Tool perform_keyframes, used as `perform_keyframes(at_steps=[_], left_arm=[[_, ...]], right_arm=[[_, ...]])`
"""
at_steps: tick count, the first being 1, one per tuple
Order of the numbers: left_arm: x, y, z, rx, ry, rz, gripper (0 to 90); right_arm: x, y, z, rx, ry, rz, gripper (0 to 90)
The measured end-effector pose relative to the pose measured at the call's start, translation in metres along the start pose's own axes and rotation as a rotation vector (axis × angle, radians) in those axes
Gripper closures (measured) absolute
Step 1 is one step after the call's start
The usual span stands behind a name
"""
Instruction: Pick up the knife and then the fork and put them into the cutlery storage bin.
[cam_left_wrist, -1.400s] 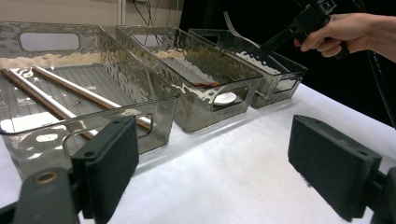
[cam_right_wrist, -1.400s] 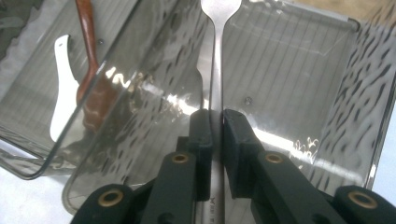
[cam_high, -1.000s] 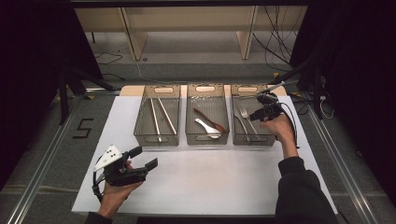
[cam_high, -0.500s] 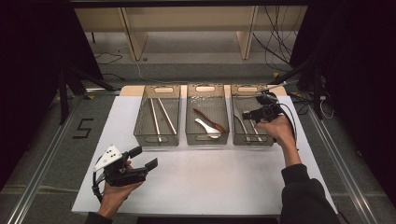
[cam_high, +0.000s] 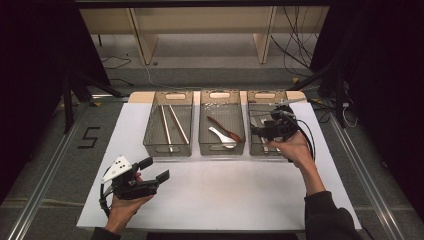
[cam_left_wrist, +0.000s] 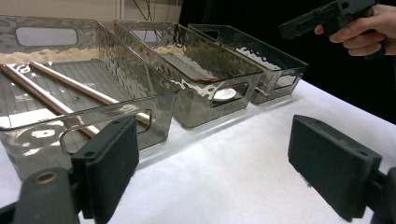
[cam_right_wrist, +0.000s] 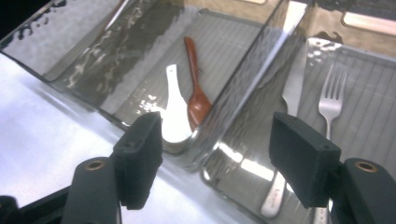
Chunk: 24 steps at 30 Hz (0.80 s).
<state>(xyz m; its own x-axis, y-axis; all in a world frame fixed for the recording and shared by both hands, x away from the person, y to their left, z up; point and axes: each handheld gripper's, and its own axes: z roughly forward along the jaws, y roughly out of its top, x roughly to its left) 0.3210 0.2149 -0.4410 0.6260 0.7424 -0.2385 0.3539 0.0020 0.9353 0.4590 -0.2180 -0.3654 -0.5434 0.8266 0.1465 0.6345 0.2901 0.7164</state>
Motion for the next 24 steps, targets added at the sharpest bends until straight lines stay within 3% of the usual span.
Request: perform_keyframes(at_steps=[24], left_arm=[[0.0, -0.001, 0.001, 0.016, -0.009, -0.002, 16.0]], right_arm=[[0.041, -0.045, -0.012, -0.117, 0.113, -0.065, 28.4]])
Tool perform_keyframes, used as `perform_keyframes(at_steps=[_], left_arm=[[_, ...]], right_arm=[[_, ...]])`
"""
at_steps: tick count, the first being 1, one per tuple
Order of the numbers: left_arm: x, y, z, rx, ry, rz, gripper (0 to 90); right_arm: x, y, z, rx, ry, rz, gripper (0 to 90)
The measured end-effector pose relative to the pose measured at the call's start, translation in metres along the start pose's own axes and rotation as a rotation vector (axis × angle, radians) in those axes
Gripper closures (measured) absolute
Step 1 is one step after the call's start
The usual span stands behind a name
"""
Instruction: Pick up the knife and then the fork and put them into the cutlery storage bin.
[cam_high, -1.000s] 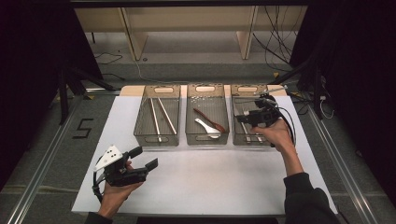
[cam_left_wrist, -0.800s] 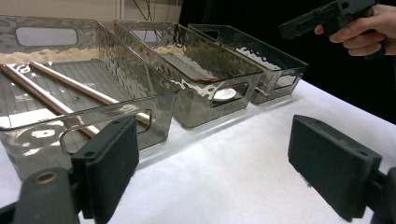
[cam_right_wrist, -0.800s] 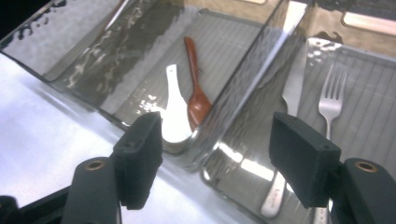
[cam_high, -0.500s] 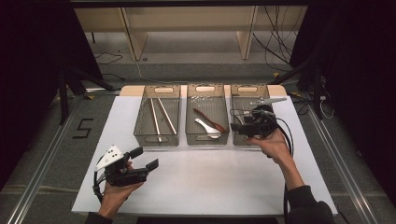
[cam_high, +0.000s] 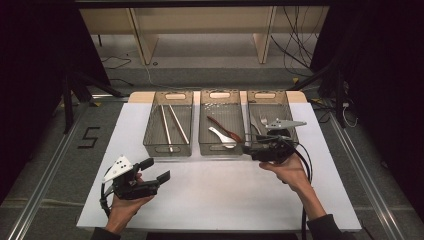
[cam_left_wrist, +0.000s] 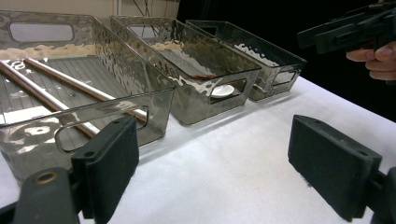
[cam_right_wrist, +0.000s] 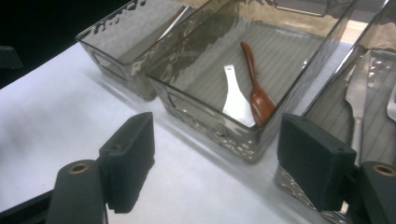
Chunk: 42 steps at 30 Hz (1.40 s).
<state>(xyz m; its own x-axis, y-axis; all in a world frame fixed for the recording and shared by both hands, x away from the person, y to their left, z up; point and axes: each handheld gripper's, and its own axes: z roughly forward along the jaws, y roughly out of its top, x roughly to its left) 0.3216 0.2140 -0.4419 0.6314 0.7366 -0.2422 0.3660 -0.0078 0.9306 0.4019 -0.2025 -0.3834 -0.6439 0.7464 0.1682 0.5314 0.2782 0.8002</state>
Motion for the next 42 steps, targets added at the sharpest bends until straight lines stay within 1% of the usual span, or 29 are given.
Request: perform_keyframes(at_steps=[10, 13, 21, 24, 28, 31, 34, 36, 39, 42], left_arm=[[0.0, 0.0, 0.001, 0.007, -0.005, 0.002, 15.9], [0.0, 0.0, 0.001, 0.008, -0.006, 0.003, 16.0], [0.0, 0.0, 0.001, 0.016, -0.009, 0.001, 16.0], [0.0, 0.0, 0.001, 0.017, -0.009, 0.0, 16.0], [-0.001, 0.0, 0.002, 0.022, -0.012, 0.003, 16.0], [-0.001, 0.0, 0.003, 0.025, -0.015, 0.001, 16.0], [-0.001, 0.0, 0.003, 0.032, -0.021, 0.002, 16.0], [-0.001, 0.0, 0.004, 0.034, -0.022, 0.002, 16.0], [-0.001, 0.0, 0.004, 0.038, -0.027, 0.001, 16.0], [-0.002, 0.0, 0.005, 0.039, -0.031, 0.003, 16.0]], right_arm=[[0.006, -0.017, -0.004, -0.042, -0.001, -0.007, 28.0], [0.007, -0.024, -0.006, -0.052, 0.003, 0.001, 27.8], [0.012, -0.038, -0.008, -0.084, 0.014, -0.001, 27.1], [0.014, -0.042, -0.008, -0.086, 0.015, -0.012, 25.9], [0.016, -0.047, -0.011, -0.103, 0.013, -0.02, 24.0], [0.017, -0.052, -0.013, -0.117, 0.02, -0.014, 22.8], [0.018, -0.058, -0.016, -0.126, 0.013, -0.025, 21.6], [0.018, -0.062, -0.018, -0.134, 0.015, -0.016, 21.2], [0.019, -0.069, -0.019, -0.134, 0.007, -0.027, 19.8], [0.02, -0.075, -0.021, -0.144, 0.018, -0.02, 19.6]])
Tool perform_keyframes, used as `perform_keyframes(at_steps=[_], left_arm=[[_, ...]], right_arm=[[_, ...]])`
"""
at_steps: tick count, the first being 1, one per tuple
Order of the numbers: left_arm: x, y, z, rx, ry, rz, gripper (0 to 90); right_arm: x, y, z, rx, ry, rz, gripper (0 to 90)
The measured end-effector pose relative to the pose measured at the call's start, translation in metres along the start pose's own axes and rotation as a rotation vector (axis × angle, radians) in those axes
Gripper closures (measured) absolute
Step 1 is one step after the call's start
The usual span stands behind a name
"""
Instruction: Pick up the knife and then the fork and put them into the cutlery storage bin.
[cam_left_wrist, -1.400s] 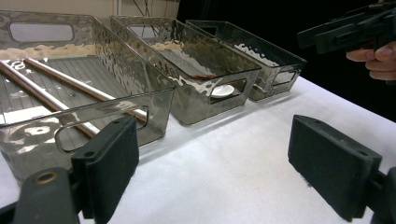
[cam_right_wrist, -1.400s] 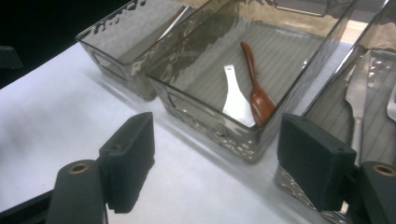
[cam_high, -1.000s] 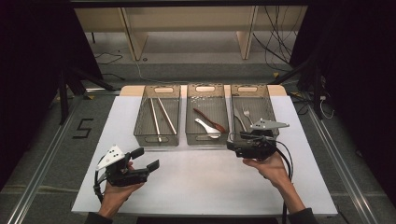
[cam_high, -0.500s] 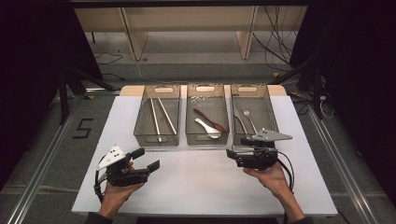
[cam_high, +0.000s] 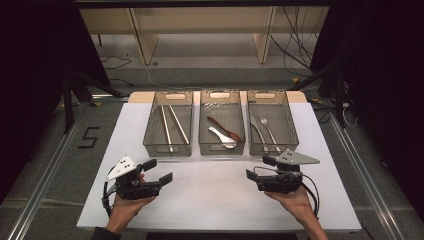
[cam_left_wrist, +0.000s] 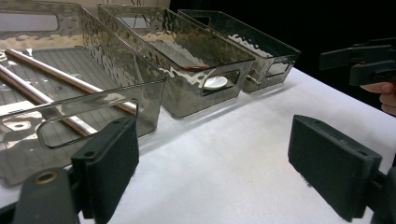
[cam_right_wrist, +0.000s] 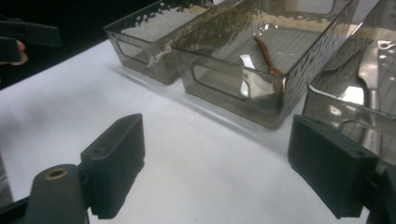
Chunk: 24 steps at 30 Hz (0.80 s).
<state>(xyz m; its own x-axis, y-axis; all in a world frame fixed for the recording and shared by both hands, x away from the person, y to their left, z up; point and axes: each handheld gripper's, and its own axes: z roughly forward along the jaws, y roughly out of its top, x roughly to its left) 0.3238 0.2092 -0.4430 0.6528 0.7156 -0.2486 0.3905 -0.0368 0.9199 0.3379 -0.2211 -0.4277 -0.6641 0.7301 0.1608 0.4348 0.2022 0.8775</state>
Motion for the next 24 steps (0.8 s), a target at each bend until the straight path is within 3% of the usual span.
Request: perform_keyframes(at_steps=[9, 24], left_arm=[[-0.001, -0.001, 0.0, 0.017, -0.011, 0.007, 16.0], [-0.002, -0.002, 0.001, 0.023, -0.019, 0.007, 16.0]], right_arm=[[0.007, -0.014, -0.008, -0.023, -0.002, -0.006, 18.8], [0.007, -0.023, -0.018, -0.055, -0.01, 0.003, 18.8]])
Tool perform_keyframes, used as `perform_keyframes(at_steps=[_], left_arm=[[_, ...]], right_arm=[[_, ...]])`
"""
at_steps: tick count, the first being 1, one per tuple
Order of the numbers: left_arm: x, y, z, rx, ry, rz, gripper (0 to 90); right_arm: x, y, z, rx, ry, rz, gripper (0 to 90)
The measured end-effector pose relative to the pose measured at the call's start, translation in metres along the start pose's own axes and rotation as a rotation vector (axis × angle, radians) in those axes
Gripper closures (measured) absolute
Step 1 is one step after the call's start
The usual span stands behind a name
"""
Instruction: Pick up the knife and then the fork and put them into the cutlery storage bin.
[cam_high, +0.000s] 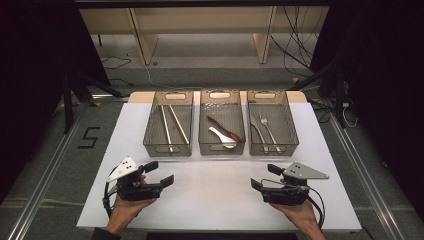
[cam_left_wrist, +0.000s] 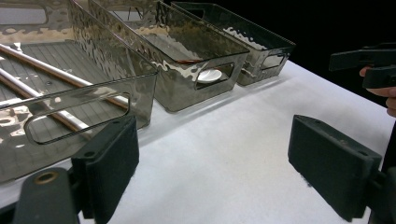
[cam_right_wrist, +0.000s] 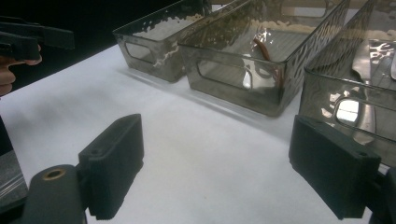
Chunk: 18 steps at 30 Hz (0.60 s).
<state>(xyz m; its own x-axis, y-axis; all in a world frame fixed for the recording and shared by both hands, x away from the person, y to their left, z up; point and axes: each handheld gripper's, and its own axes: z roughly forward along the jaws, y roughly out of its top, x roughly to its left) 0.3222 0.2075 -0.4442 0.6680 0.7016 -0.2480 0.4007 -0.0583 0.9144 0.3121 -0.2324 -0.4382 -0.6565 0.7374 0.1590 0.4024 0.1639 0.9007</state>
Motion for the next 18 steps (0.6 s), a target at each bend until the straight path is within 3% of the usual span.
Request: perform_keyframes(at_steps=[18], left_arm=[[0.0, -0.0002, -0.0002, 0.004, -0.001, 0.002, 16.0]], right_arm=[[0.0008, -0.0002, 0.0016, 0.001, 0.001, -0.006, 18.8]])
